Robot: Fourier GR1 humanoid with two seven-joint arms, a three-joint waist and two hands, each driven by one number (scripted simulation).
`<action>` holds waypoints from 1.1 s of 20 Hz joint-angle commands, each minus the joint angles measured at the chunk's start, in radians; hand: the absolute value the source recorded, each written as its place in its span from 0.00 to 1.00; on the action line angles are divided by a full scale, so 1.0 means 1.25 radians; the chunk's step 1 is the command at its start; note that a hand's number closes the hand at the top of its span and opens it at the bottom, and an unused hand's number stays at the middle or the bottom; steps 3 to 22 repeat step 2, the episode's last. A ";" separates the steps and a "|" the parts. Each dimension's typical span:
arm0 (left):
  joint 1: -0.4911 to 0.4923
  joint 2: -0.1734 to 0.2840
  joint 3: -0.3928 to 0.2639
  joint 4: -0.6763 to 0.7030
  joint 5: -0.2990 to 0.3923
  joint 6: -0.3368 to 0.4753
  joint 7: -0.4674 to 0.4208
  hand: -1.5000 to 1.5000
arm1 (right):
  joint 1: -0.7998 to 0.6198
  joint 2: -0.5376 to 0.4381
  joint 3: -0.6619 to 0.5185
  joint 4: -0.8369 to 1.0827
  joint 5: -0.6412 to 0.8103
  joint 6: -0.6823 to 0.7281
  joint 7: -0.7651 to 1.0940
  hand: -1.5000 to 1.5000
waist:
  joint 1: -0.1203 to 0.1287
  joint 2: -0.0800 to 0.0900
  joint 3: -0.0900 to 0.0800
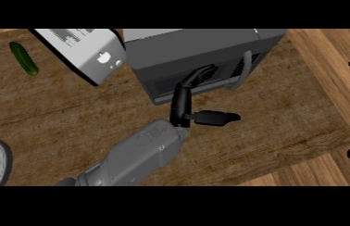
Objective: Pick up the milk, place it into the microwave and close the microwave
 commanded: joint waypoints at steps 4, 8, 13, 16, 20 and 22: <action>-0.054 0.000 0.058 0.070 0.030 0.019 -0.005 0.00 | -0.019 -0.018 -0.014 0.034 -0.042 0.030 0.013 0.00 | -0.009 0.003 -0.002; -0.054 0.000 0.058 0.070 0.030 0.019 -0.005 0.00 | -0.019 -0.018 -0.014 0.034 -0.042 0.030 0.013 0.00 | -0.009 0.003 -0.002; -0.054 0.000 0.058 0.070 0.030 0.019 -0.005 0.00 | -0.019 -0.018 -0.014 0.034 -0.042 0.030 0.013 0.00 | -0.009 0.003 -0.002; -0.054 0.000 0.058 0.070 0.030 0.019 -0.005 0.00 | -0.019 -0.018 -0.014 0.034 -0.042 0.030 0.013 0.00 | -0.009 0.003 -0.002; -0.054 0.000 0.058 0.070 0.030 0.019 -0.005 0.00 | -0.019 -0.018 -0.014 0.034 -0.042 0.030 0.013 0.00 | -0.009 0.003 -0.002; -0.054 0.000 0.058 0.070 0.030 0.019 -0.005 0.00 | -0.019 -0.018 -0.014 0.034 -0.042 0.030 0.013 0.00 | -0.009 0.003 -0.002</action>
